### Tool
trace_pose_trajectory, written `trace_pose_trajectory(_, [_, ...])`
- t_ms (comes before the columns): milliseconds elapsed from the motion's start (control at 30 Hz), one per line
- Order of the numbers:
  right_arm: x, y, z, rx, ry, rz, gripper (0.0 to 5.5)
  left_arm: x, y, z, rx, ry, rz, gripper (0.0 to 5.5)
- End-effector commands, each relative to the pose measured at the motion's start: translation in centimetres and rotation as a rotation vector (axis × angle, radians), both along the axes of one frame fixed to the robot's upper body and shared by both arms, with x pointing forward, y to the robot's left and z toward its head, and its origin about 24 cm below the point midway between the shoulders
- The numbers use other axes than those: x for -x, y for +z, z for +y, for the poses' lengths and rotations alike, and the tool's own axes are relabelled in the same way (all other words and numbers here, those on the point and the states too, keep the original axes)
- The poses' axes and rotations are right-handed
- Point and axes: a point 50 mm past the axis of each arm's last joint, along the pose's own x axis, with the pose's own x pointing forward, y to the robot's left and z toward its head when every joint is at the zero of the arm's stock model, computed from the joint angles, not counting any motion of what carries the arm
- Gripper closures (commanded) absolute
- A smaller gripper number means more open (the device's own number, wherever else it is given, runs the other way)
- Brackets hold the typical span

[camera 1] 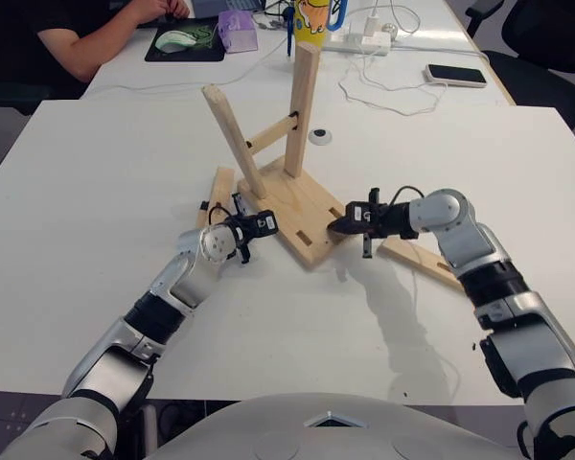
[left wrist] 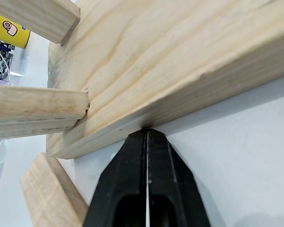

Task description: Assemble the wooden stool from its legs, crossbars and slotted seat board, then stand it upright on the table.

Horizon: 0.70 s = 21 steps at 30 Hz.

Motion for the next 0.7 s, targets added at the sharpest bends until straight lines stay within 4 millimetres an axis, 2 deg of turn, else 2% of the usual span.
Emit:
trace_pose_trajectory(33, [-1.9,3.9,-1.6,-0.180,-0.184,-0.091,5.50,0.5,-0.7,0.9,0.005,0.034,0.027,5.49])
trace_pose_trajectory(100, [-2.3,3.0,-2.5,-0.136,-0.271,-0.087,5.50,0.4,-0.7,1.2,0.002,0.041,0.026,5.49])
trace_pose_trajectory(167, [-2.5,0.6,-3.3,0.018,-0.342,-0.088,5.50,0.0,-0.5,1.3,0.000,0.042,0.021,5.49])
trace_pose_trajectory(267, [-2.6,-3.2,-2.4,0.206,-0.320,-0.083,5.50,-0.6,-0.1,1.2,0.004,0.044,0.006,5.49])
trace_pose_trajectory(333, [-2.5,-4.7,-1.6,0.249,-0.291,-0.070,5.50,-1.0,0.0,1.1,0.002,0.035,0.002,5.49])
trace_pose_trajectory(500, [-2.3,-5.3,0.6,0.163,-0.187,-0.020,5.50,-1.9,0.2,0.9,-0.001,0.012,-0.002,5.49])
trace_pose_trajectory(700, [-0.8,-4.7,0.9,0.120,-0.077,0.044,5.50,-2.6,-0.1,0.7,0.016,0.013,0.007,5.49])
